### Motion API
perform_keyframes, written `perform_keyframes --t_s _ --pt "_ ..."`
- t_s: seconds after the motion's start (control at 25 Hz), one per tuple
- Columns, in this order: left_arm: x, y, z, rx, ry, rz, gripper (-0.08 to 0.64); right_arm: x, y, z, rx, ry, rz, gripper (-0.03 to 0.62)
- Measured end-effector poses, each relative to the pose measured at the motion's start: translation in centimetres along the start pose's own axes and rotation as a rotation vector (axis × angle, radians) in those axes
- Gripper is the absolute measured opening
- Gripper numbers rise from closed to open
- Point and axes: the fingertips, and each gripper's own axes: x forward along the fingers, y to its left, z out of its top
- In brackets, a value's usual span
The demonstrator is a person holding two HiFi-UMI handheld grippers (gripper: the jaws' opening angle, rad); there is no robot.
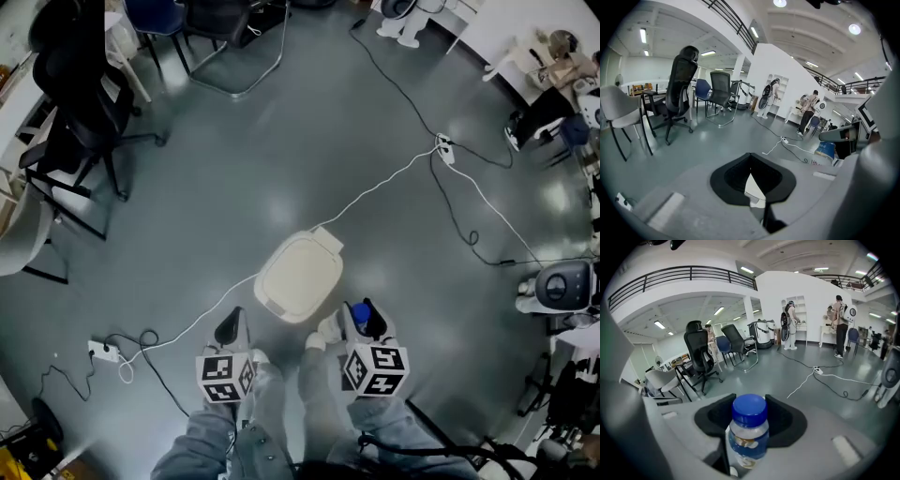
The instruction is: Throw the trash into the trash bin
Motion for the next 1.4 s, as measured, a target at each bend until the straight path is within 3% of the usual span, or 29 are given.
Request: perform_keyframes --t_s 0.2,0.44,0.72,1.4 --pt "4.5 1.4 -7.0 0.057 0.065 -0.019 0.008 3.8 -2.0 -5.1 -0.006 0.024 -0.034 0.196" --pt "9.0 2.0 -11.7 0.101 0.077 -0.050 0.008 7.3 -4.2 -8.2 -0.001 0.013 -0.079 0.196" --pt "10.4 1.2 -15.0 0.114 0.124 -0.097 0.008 7.7 -6.0 -11.2 0.027 0.039 -0.131 0.196" --pt "16.9 -0.3 -21.2 0.217 0.299 -0.165 0.008 7.7 -9.7 -13.5 0.032 0.058 -0.182 0.196"
